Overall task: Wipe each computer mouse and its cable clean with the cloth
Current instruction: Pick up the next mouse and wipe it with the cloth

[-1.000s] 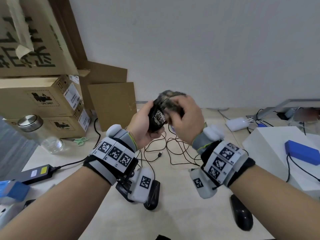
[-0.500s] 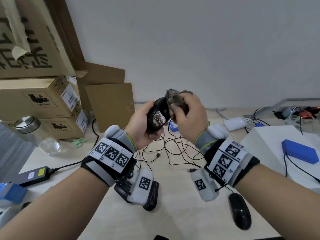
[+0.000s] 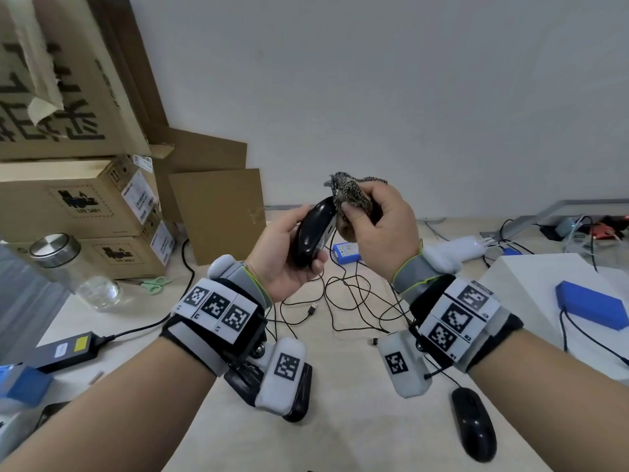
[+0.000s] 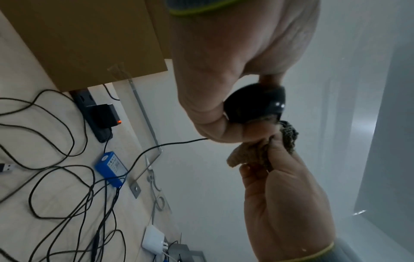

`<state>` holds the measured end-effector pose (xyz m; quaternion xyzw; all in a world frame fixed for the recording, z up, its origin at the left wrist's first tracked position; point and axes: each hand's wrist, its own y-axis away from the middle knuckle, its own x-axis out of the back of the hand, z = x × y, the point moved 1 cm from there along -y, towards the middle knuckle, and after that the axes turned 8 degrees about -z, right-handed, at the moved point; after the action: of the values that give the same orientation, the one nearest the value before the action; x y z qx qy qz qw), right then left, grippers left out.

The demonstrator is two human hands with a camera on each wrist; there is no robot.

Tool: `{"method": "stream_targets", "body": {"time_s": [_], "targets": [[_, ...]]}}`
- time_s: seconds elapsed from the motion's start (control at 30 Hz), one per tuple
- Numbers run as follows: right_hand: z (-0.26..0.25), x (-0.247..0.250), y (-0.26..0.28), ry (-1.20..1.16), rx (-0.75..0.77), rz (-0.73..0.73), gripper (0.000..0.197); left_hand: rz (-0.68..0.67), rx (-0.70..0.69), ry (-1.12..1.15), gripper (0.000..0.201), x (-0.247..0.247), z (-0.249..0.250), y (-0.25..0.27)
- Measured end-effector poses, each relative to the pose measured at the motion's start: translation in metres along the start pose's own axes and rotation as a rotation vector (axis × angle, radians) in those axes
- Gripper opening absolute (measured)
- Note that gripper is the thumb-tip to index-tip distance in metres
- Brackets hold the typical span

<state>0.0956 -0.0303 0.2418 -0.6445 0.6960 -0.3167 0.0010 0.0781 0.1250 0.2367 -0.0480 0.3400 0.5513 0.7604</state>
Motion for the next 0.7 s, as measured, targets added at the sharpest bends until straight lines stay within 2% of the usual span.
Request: {"method": "stream_targets", "body": {"time_s": [0.1, 0.23, 0.3, 0.43, 0.5, 0.57, 0.63, 0.7], "targets": [[-0.007, -0.005, 0.005, 0.065, 0.018, -0.011, 0.019, 0.056, 0.008, -0.028, 0.035, 0.001, -0.001, -0.003], [-0.019, -0.020, 0.039, 0.177, 0.212, -0.196, 0.020, 0.217, -0.067, -0.207, 0.026, 0.000, 0.000, -0.006], [-0.012, -0.016, 0.034, 0.199, 0.210, -0.225, 0.021, 0.265, -0.096, -0.289, 0.022, 0.001, 0.001, -0.005], [0.001, -0.003, 0.012, 0.241, 0.014, -0.109, 0.020, 0.264, -0.112, -0.350, 0.021, 0.000, -0.003, -0.005], [-0.005, -0.007, 0.018, 0.223, 0.068, -0.162, 0.017, 0.245, -0.090, -0.229, 0.025, 0.003, -0.003, -0.006], [-0.010, -0.008, 0.024, 0.222, 0.132, -0.226, 0.016, 0.147, -0.044, -0.090, 0.039, 0.011, -0.004, -0.006], [-0.007, -0.001, 0.018, 0.192, 0.104, -0.170, 0.018, 0.091, -0.014, -0.066, 0.048, 0.015, -0.005, -0.004], [-0.003, 0.006, 0.008, 0.168, 0.041, -0.053, 0.023, 0.091, -0.010, -0.084, 0.047, 0.011, -0.006, 0.001]]}}
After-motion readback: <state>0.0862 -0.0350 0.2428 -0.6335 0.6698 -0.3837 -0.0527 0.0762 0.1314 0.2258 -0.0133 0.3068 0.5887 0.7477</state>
